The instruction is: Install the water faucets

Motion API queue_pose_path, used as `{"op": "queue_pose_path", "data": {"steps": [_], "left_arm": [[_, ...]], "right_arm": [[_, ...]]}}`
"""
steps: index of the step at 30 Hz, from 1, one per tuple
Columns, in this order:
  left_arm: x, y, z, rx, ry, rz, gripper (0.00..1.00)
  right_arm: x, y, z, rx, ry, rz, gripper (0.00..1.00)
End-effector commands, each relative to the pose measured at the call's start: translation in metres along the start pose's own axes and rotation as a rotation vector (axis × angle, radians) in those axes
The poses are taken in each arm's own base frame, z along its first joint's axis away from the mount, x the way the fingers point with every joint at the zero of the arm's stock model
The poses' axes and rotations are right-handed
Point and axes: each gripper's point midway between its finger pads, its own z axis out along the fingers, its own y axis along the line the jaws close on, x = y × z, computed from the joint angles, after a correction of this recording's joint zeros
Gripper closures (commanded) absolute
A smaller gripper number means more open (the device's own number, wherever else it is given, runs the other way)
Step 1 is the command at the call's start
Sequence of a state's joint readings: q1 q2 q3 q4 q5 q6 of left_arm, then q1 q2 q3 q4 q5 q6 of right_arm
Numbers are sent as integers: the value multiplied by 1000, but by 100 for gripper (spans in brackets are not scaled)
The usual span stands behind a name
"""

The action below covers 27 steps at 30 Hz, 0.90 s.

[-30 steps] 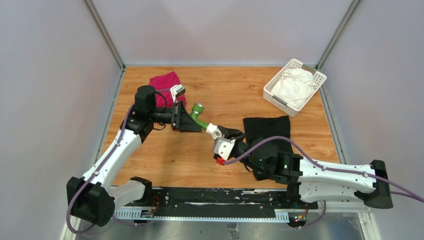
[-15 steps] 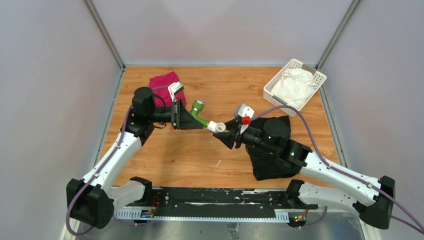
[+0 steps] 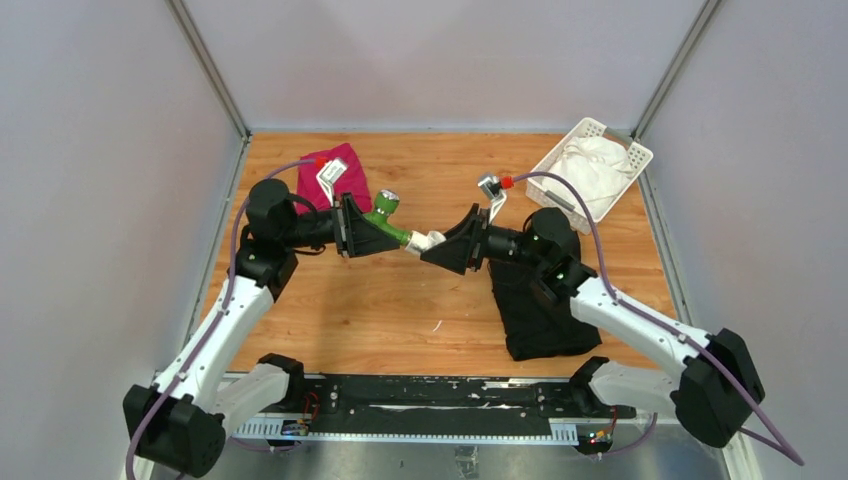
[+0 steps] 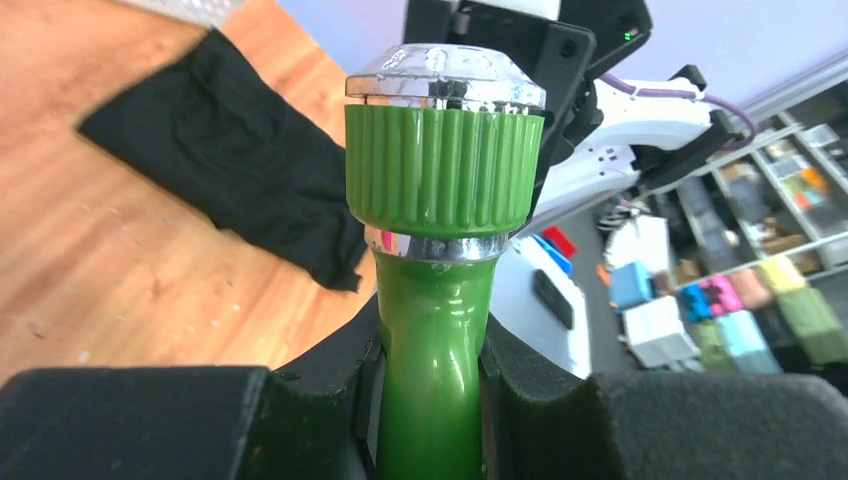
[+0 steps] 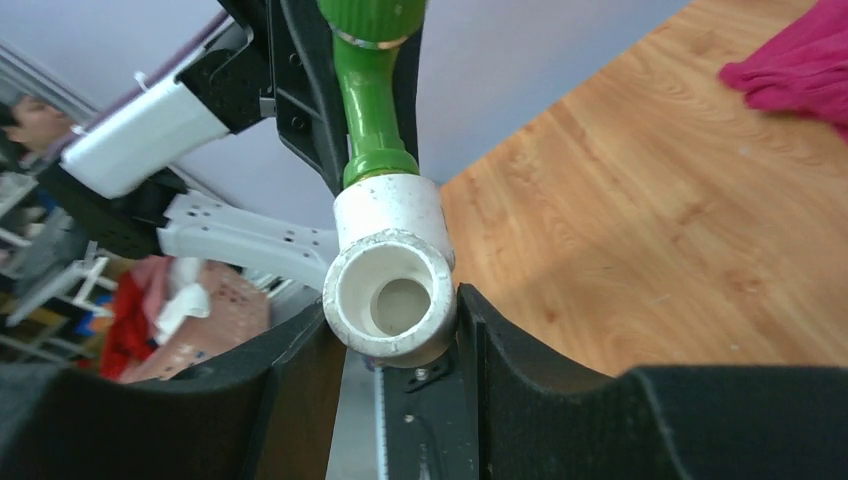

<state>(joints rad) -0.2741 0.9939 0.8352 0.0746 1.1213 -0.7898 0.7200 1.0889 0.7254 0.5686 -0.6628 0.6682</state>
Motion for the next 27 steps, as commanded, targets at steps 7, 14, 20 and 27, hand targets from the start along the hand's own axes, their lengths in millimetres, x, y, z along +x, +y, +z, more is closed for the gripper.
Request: {"op": "queue_pose_path", "data": {"steps": [7,14,20,27], "left_arm": [[-14,-29,-11,5,-105,292,100],[-16,-26,-13,-25,-139,294,100],[-14,-15,-12,-71,-118,248,100],[-7,-5,-5,-68,-47,67,100]], "right_arm": [[-15,17,5,-223,-59,322,44],[-10,13,11,-243,-2,390,25],[24,-31,-11,120,110,212,3],[21,-55,-73,470,169,-89,1]]}}
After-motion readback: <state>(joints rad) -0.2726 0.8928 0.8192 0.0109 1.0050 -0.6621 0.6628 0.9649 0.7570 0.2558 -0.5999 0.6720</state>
